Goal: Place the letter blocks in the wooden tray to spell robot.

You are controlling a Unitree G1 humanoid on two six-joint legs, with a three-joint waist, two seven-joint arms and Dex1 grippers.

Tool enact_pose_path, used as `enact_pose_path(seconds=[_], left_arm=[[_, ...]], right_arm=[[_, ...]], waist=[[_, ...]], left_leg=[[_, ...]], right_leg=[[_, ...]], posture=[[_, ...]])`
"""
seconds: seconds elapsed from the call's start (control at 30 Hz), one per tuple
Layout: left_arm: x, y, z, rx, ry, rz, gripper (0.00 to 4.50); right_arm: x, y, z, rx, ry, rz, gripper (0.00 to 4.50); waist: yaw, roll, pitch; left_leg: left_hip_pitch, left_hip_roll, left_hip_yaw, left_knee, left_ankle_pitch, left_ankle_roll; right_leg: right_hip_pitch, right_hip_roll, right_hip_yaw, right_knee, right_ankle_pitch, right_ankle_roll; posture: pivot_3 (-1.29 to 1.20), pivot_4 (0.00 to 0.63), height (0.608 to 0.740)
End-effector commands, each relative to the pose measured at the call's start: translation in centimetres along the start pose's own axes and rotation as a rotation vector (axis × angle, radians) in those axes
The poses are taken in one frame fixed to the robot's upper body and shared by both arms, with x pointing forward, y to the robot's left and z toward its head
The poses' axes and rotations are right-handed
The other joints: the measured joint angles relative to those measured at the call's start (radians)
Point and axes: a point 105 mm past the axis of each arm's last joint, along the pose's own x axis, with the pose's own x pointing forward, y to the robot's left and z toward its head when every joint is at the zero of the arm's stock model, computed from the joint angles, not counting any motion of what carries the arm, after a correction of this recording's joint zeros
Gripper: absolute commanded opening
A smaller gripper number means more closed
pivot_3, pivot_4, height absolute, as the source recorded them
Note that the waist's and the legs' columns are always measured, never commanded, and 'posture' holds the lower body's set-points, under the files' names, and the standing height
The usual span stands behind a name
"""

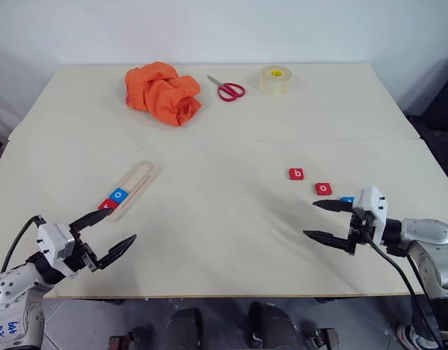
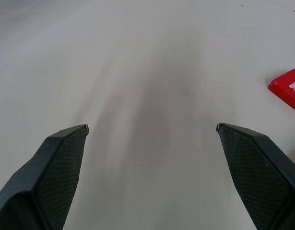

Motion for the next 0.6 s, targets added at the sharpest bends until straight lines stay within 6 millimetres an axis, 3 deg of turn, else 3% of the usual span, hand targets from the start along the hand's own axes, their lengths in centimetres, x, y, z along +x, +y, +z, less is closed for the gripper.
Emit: enact_pose_path(seconds=[0.03, 0.2, 0.47, 0.6], left_arm=[[-0.3, 0.4, 0.7, -0.009, -0.019, 0.054, 4.5], [-1.1, 0.4, 0.2, -0.091, 0.057, 0.103, 4.5], [-6.2, 0.8, -0.6, -0.136, 0.234, 0.274, 4.5], [-8.2, 1.0, 0.3, -0.13, 0.237, 0.328, 4.5]], right_arm=[[-0.4, -0.3, 0.6, -0.019, -0.042, -0.012, 4.47], [-0.4, -0.7, -0.1, -0.017, -0.043, 0.004, 4.47], [0.9, -1.6, 0.2, -0.043, -0.069, 0.06, 4.47], [1.7, -2.0, 0.7, -0.055, -0.083, 0.093, 4.47]], waist=[[0.0, 0.0, 0.0], [-0.002, -0.001, 0.0], [-0.003, -0.002, 0.001], [-0.002, -0.003, 0.001]], left_leg=[[0.0, 0.0, 0.0, 0.0, 0.0, 0.0], [0.0, 0.0, 0.001, 0.0, 0.0, 0.0], [0.002, 0.003, 0.003, 0.0, -0.001, -0.001], [0.001, 0.004, 0.005, 0.0, -0.001, -0.001]], right_leg=[[0.0, 0.0, 0.0, 0.0, 0.0, 0.0], [0.0, 0.0, 0.001, 0.0, 0.0, 0.0], [-0.001, 0.002, 0.001, 0.001, 0.0, -0.002], [-0.003, 0.002, 0.002, 0.001, 0.0, -0.002]], posture=[[0.0, 0.15, 0.74], [0.0, 0.15, 0.74], [0.0, 0.15, 0.74], [0.0, 0.15, 0.74]])
